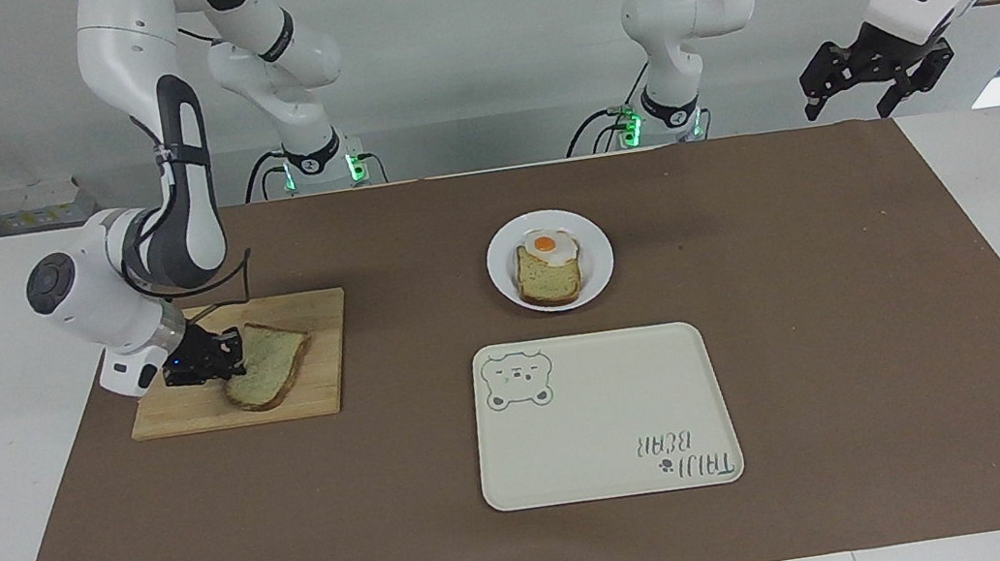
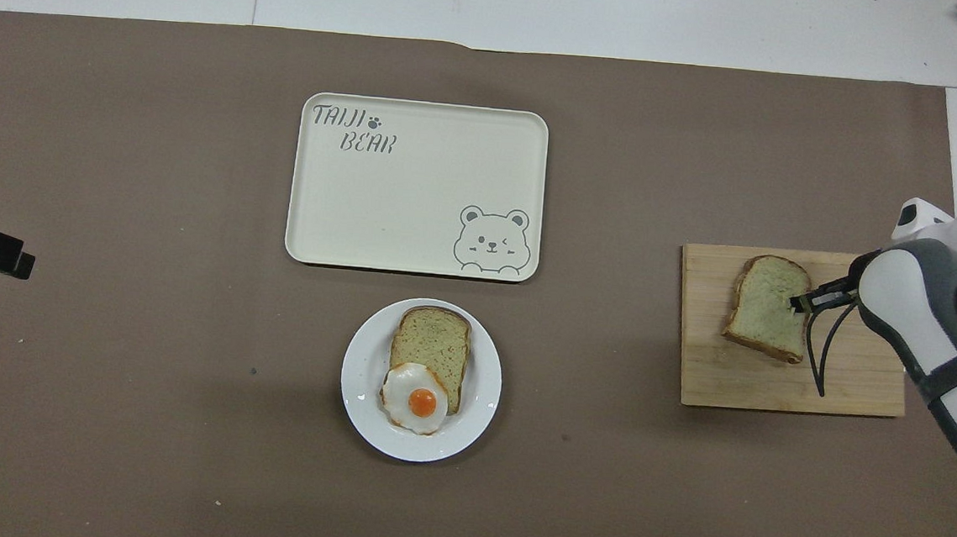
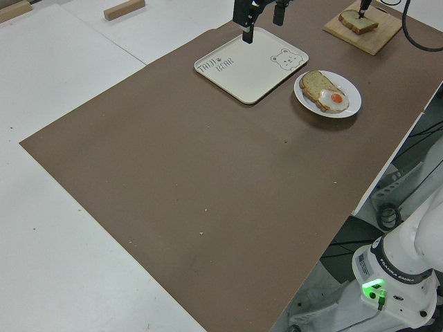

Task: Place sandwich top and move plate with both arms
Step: 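Grasp the bread slice edge with the right gripper and lift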

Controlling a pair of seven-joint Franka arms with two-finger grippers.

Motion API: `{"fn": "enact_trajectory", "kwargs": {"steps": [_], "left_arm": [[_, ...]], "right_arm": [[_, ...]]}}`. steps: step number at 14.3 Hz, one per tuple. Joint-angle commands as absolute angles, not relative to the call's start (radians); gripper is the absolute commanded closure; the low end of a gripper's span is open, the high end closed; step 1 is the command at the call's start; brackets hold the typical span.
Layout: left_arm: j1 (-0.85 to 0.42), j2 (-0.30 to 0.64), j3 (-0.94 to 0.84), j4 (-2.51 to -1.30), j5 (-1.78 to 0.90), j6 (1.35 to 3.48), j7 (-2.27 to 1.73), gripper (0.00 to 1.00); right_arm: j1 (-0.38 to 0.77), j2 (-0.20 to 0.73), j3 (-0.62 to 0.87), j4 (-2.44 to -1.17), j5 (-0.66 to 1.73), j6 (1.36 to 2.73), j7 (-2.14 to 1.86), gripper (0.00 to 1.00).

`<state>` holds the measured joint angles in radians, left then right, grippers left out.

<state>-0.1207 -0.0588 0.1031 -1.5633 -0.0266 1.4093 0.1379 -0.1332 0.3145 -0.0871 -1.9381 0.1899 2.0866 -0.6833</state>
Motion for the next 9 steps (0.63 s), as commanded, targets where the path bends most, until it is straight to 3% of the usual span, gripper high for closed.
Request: {"fn": "enact_trajectory", "kwargs": {"steps": [1,9], "left_arm": [[-0.115,-0.043,0.107,-1.532,-0.029,1.374,0.143,0.00],[-0.115,-0.021,0.112,-1.496,-0.034,1.362,0.147,0.00]], "right_arm": [[-0.144,0.318,-0.080,-1.933,0.206,2.095,-0.676,1.00],[-0.129,0.278,-0.080,-1.885,0.189,2.016,-0.652,1.00]]}}
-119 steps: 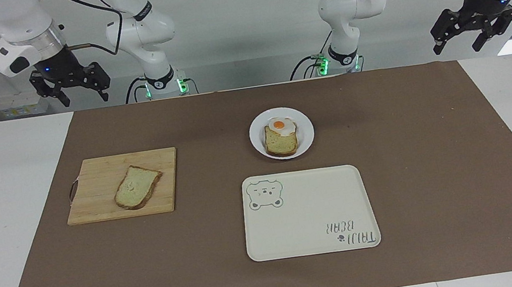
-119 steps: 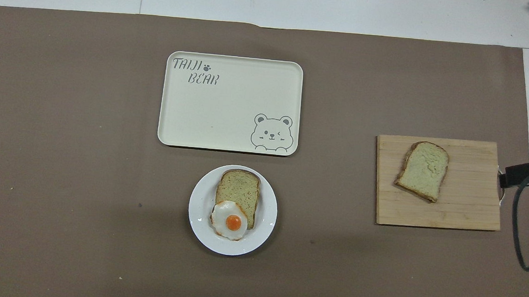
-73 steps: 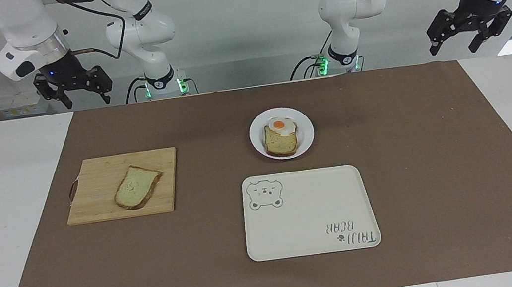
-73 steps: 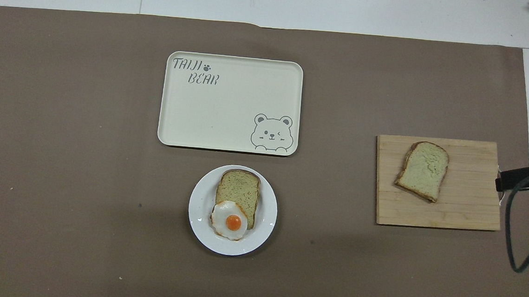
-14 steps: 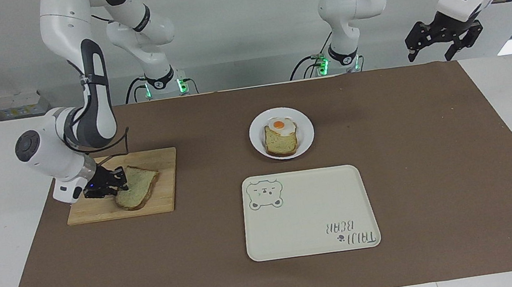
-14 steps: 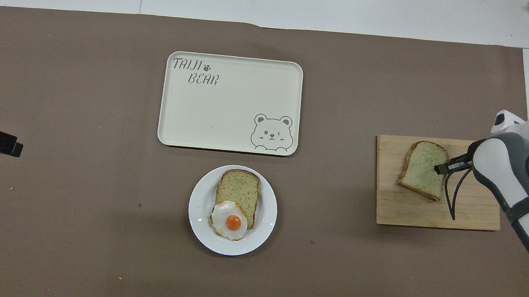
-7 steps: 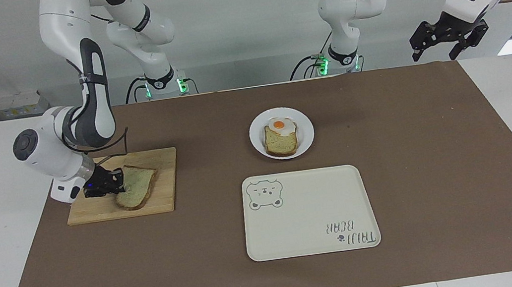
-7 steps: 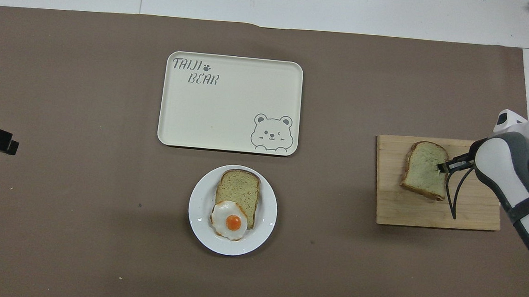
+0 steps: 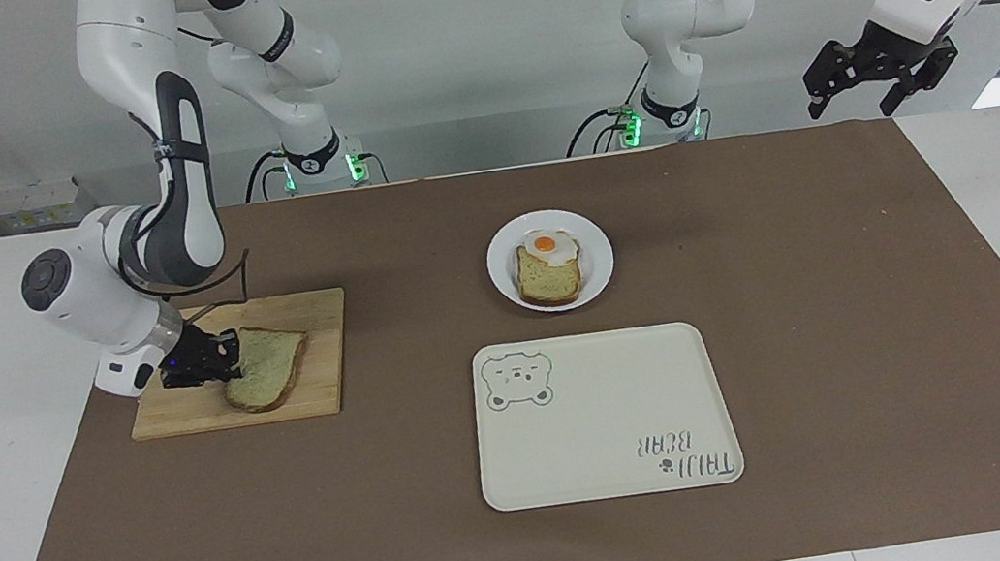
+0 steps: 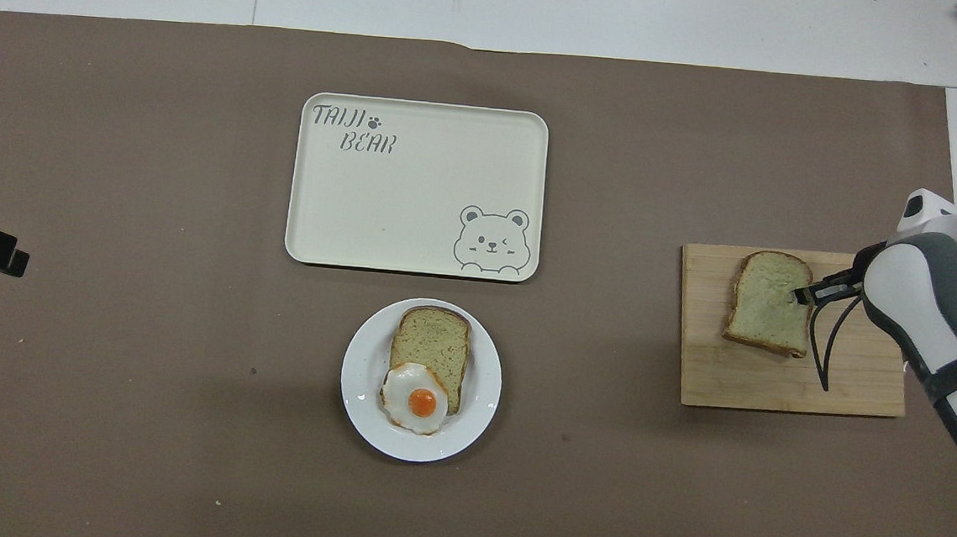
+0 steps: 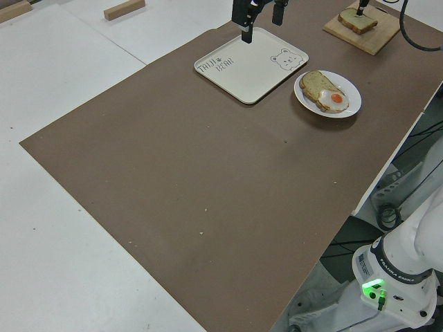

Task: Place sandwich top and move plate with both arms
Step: 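Grasp the bread slice edge with the right gripper and lift, then carry the bread slice with the right gripper over the plate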

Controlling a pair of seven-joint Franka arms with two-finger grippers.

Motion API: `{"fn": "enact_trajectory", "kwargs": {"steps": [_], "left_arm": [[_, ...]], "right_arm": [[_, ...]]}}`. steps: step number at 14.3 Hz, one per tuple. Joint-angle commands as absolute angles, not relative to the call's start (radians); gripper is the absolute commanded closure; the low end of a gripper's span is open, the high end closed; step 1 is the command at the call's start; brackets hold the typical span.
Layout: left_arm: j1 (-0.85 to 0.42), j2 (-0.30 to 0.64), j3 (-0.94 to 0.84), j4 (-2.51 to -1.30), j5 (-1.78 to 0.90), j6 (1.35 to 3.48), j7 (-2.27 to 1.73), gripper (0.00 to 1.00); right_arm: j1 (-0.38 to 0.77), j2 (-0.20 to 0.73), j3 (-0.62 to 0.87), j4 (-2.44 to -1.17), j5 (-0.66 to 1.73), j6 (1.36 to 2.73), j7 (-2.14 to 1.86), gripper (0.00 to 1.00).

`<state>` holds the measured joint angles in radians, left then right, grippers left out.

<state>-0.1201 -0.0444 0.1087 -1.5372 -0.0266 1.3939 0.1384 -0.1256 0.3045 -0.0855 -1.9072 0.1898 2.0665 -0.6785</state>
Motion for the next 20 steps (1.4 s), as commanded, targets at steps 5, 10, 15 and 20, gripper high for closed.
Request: {"fn": "enact_trajectory", "kwargs": {"steps": [5,10,15,20], "left_arm": [[-0.118,-0.028,0.110,-1.496,-0.029,1.370,0.147,0.00],[-0.120,-0.029,0.110,-1.499,-0.031,1.373,0.147,0.00],[-0.118,-0.031,0.109,-1.500,-0.031,1.373,0.147,0.00],[-0.121,-0.034,0.109,-1.505,-0.031,1.370,0.147,0.00]], "right_arm": [[-0.109,0.197,-0.066,-1.882,0.189,1.921,-0.653,1.00],[0.001,0.161,-0.063,-1.867,0.206,1.812,-0.666,1.00],[0.090,0.166,-0.057,-1.848,0.209,1.822,-0.661,1.00],[0.236,0.161,-0.057,-1.855,0.218,1.873,-0.615,1.00]]}}
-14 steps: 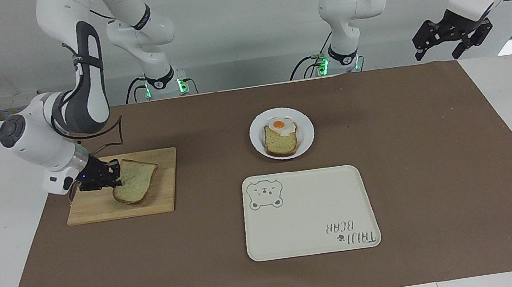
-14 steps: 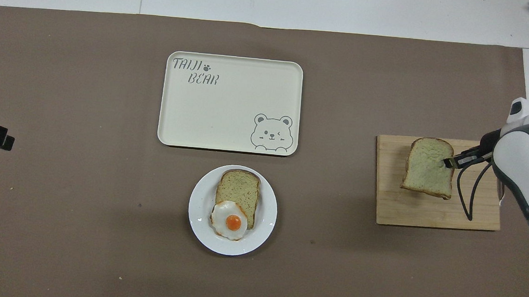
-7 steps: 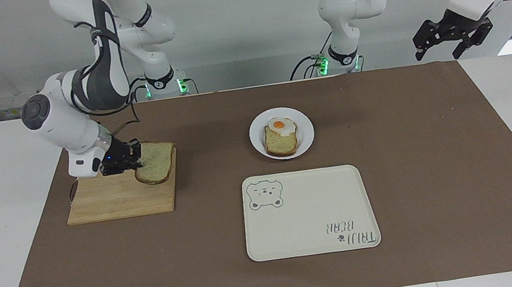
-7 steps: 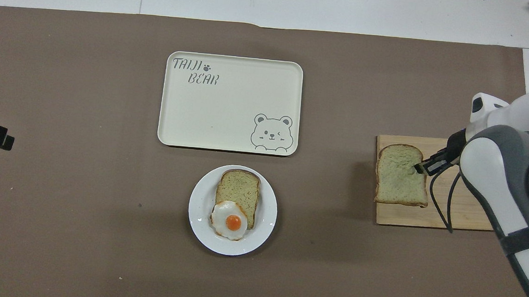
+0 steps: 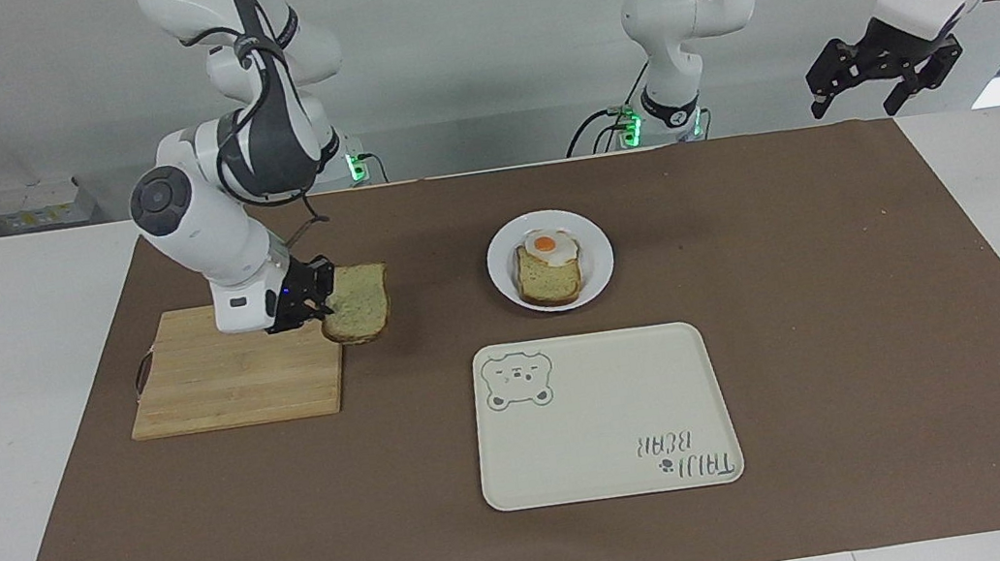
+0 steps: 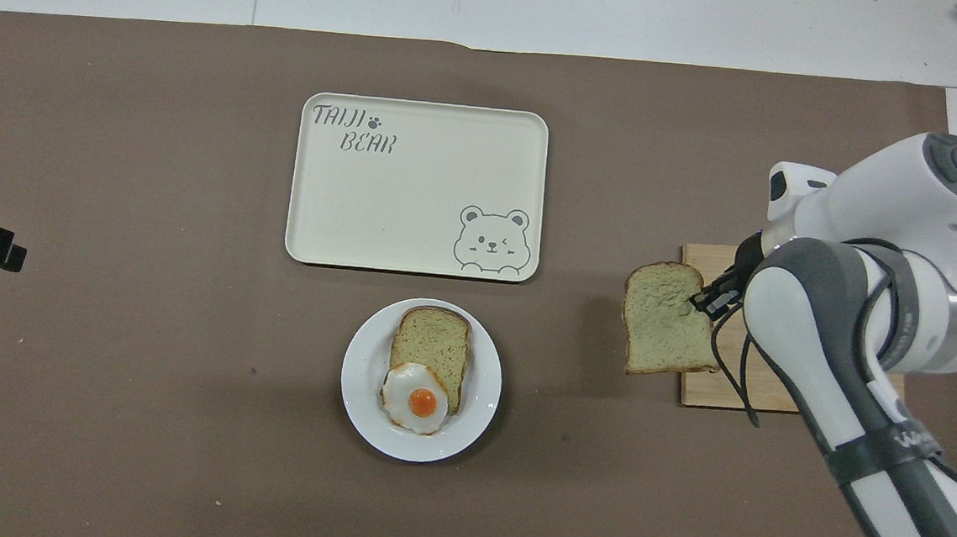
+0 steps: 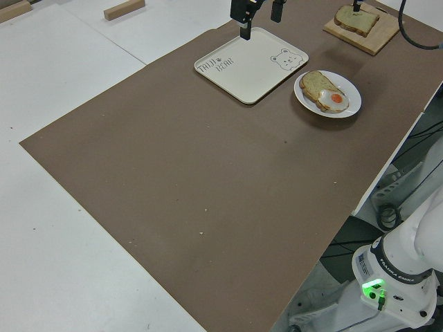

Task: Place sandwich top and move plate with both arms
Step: 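Carry the bread slice with the right gripper over the plate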

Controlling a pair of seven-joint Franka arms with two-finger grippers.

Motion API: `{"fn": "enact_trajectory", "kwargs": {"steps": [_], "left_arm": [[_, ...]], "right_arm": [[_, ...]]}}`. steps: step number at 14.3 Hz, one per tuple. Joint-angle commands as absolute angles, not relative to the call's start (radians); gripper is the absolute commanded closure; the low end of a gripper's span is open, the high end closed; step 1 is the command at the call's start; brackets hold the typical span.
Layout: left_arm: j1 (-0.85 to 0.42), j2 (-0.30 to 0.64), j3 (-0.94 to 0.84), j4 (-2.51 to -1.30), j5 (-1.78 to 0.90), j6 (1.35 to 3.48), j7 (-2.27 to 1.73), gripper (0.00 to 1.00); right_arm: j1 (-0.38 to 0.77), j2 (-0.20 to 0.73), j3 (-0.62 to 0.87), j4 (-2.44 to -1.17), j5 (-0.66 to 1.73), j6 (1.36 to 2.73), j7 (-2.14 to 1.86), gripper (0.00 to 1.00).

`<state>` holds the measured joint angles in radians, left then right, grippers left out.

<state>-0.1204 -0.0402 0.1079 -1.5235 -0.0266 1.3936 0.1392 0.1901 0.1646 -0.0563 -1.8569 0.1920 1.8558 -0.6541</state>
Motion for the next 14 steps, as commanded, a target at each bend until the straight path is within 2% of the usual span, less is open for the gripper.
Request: {"fn": "enact_trajectory", "kwargs": {"steps": [1,5,14], "left_arm": [[-0.120,-0.034,0.109,-1.505,-0.031,1.370,0.147,0.00],[-0.120,-0.035,0.109,-1.506,-0.031,1.368,0.149,0.00],[-0.121,-0.041,0.109,-1.517,-0.031,1.368,0.149,0.00]], "right_arm": [[0.270,0.160,-0.057,-1.855,0.218,1.885,-0.573,1.00],[0.394,0.161,-0.054,-1.855,0.219,1.914,-0.370,1.00],[0.567,0.233,-0.031,-1.848,0.308,2.089,-0.359,1.00]]}}
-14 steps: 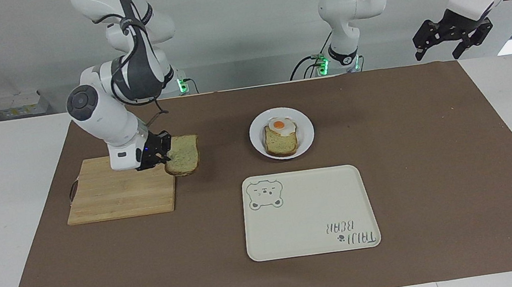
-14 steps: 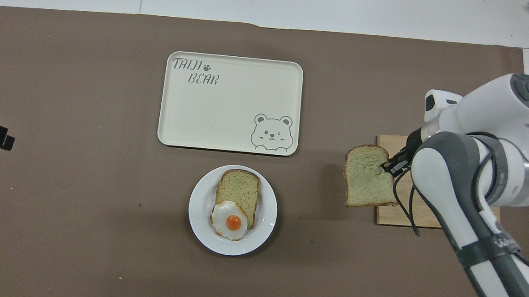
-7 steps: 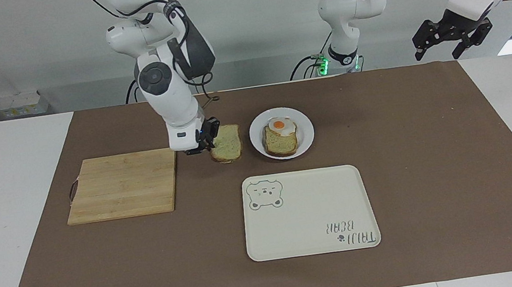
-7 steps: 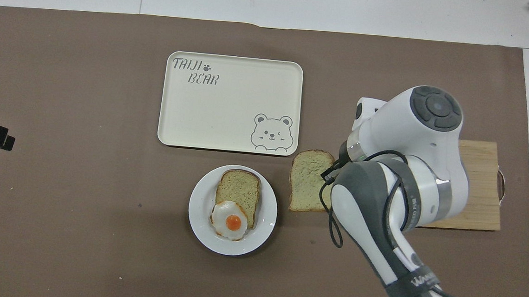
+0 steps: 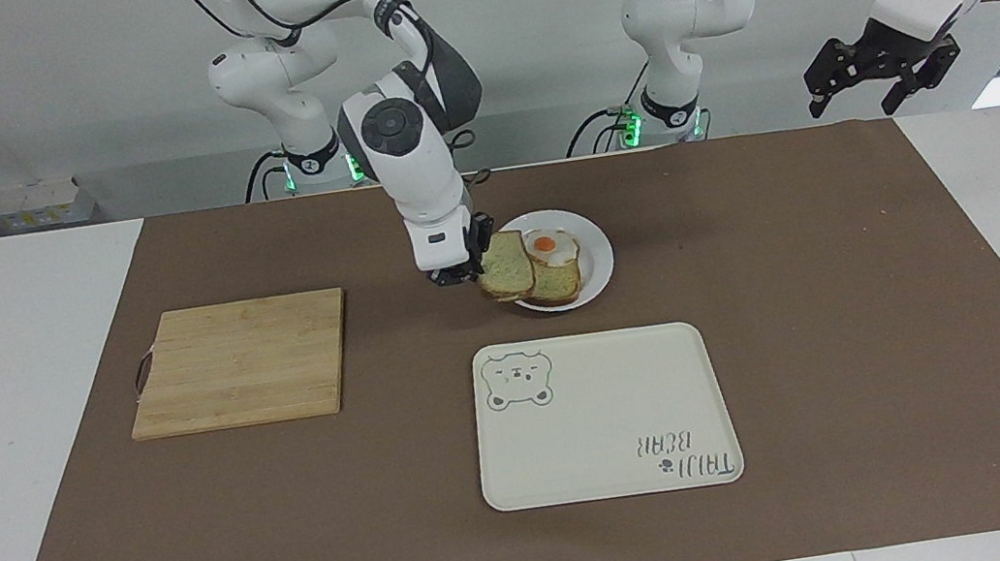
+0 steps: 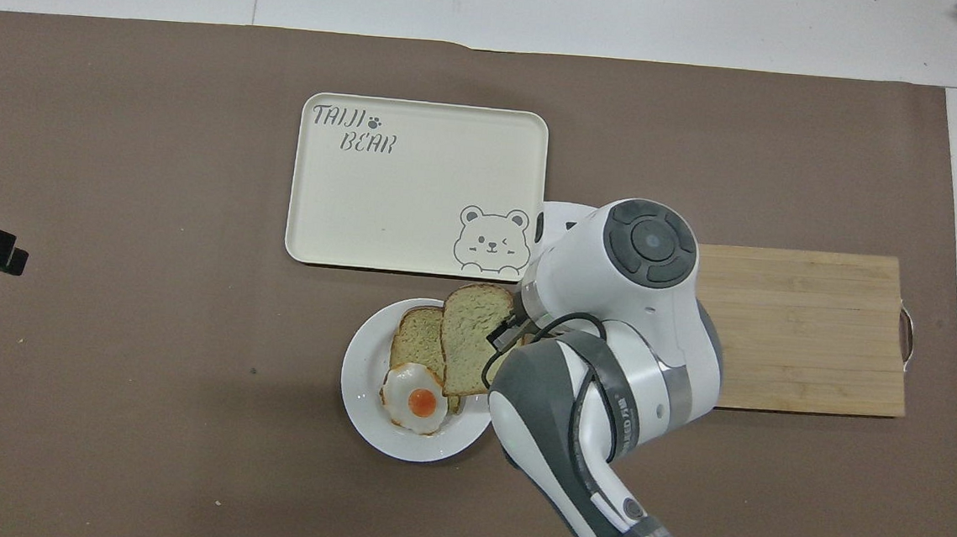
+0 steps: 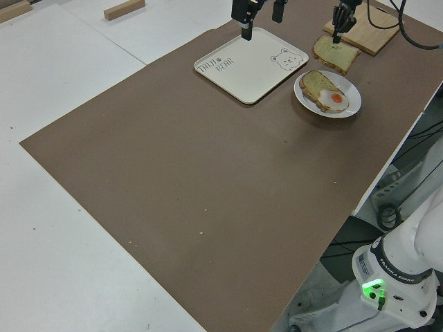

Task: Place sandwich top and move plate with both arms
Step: 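Carry the bread slice with the right gripper over the plate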

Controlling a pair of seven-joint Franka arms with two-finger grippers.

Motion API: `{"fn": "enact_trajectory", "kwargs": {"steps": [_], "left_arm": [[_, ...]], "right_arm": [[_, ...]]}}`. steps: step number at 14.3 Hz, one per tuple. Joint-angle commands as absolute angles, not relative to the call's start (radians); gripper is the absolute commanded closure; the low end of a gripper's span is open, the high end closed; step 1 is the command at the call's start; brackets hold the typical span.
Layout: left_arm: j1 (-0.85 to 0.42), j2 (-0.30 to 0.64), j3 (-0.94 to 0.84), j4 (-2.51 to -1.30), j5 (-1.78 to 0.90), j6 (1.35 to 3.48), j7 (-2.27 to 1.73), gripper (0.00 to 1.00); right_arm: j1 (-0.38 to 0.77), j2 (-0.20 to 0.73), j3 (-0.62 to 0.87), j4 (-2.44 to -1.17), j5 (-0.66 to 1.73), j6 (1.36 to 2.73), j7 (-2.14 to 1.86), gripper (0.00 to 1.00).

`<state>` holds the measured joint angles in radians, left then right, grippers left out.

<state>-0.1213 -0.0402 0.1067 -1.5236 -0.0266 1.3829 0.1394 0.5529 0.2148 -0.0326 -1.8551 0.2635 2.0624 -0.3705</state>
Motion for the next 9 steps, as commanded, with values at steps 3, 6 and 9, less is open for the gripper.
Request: {"fn": "enact_trajectory", "kwargs": {"steps": [3,6,9], "left_arm": [[-0.120,-0.041,0.109,-1.517,-0.031,1.368,0.149,0.00],[-0.118,-0.041,0.109,-1.517,-0.031,1.365,0.149,0.00],[-0.118,-0.041,0.109,-1.517,-0.031,1.365,0.146,0.00]], "right_arm": [[0.632,0.276,-0.031,-1.848,0.321,2.163,-0.289,1.00],[0.655,0.313,-0.031,-1.848,0.321,2.215,-0.215,1.00],[0.669,0.328,-0.031,-1.853,0.321,2.233,-0.179,1.00]]}}
